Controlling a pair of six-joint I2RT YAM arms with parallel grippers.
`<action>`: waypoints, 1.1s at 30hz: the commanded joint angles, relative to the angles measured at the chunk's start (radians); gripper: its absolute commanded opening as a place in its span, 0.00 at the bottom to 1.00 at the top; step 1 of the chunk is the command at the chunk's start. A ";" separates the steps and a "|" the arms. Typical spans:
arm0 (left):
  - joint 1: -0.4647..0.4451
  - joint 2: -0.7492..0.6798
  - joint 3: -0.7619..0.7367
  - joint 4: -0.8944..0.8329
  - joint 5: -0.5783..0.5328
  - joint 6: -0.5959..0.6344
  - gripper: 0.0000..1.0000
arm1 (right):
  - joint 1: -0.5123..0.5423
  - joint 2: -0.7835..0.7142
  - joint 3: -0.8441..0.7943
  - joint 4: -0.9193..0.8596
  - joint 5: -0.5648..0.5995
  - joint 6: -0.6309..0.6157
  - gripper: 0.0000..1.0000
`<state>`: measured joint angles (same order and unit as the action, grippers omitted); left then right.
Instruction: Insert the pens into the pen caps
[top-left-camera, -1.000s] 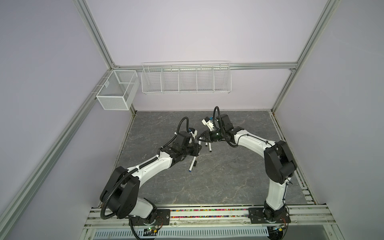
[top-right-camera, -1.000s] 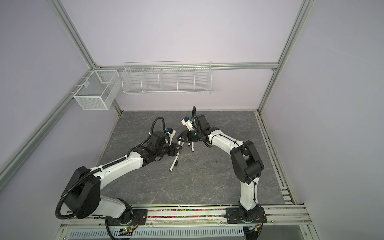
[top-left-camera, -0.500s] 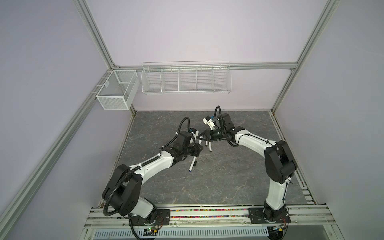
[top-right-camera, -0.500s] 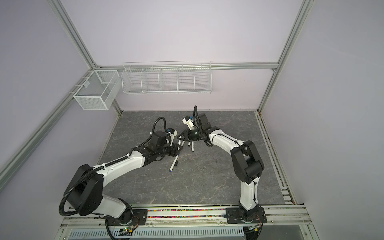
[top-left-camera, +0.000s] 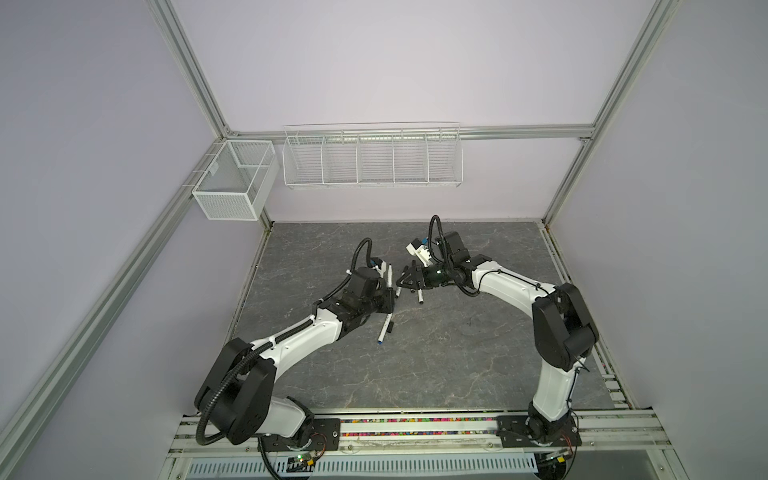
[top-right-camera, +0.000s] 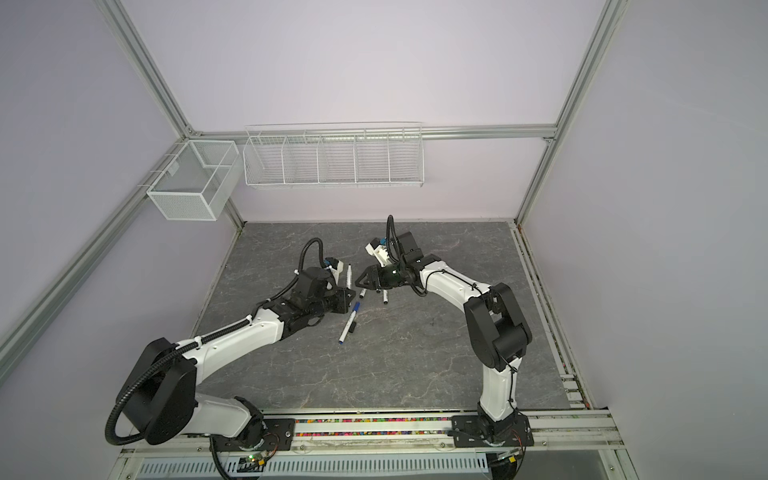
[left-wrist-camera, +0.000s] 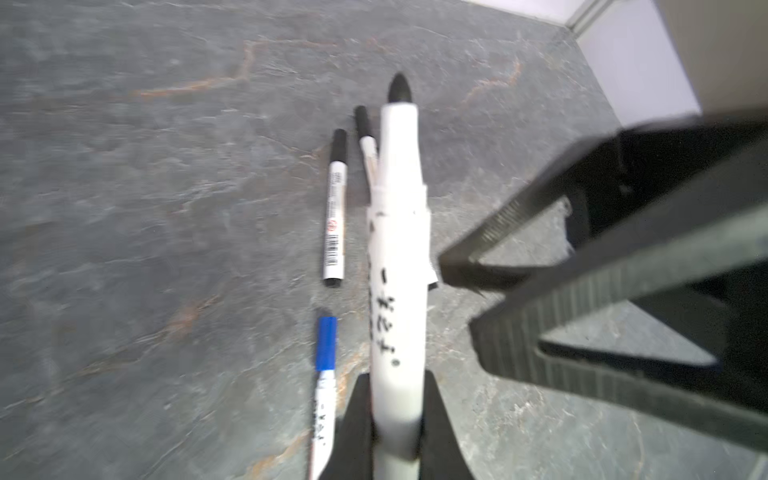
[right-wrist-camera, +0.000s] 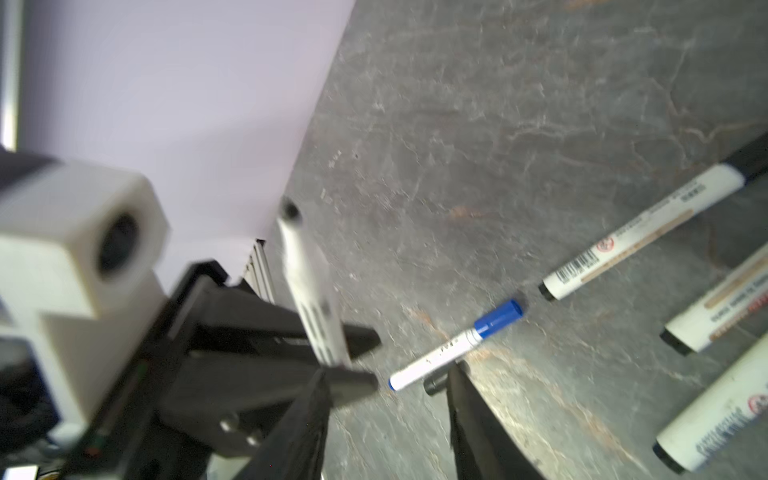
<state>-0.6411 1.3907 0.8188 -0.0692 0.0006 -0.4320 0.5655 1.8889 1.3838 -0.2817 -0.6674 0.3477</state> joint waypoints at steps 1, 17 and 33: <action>0.015 -0.068 -0.045 -0.017 -0.224 -0.079 0.00 | 0.060 -0.011 -0.032 -0.226 0.118 -0.189 0.53; 0.109 -0.228 -0.143 -0.082 -0.322 -0.148 0.00 | 0.290 0.237 0.222 -0.483 0.506 -0.344 0.57; 0.108 -0.253 -0.167 -0.098 -0.316 -0.137 0.00 | 0.316 0.338 0.341 -0.565 0.688 -0.320 0.56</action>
<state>-0.5358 1.1515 0.6636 -0.1570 -0.2993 -0.5671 0.8780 2.2074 1.7168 -0.7971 -0.0490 0.0322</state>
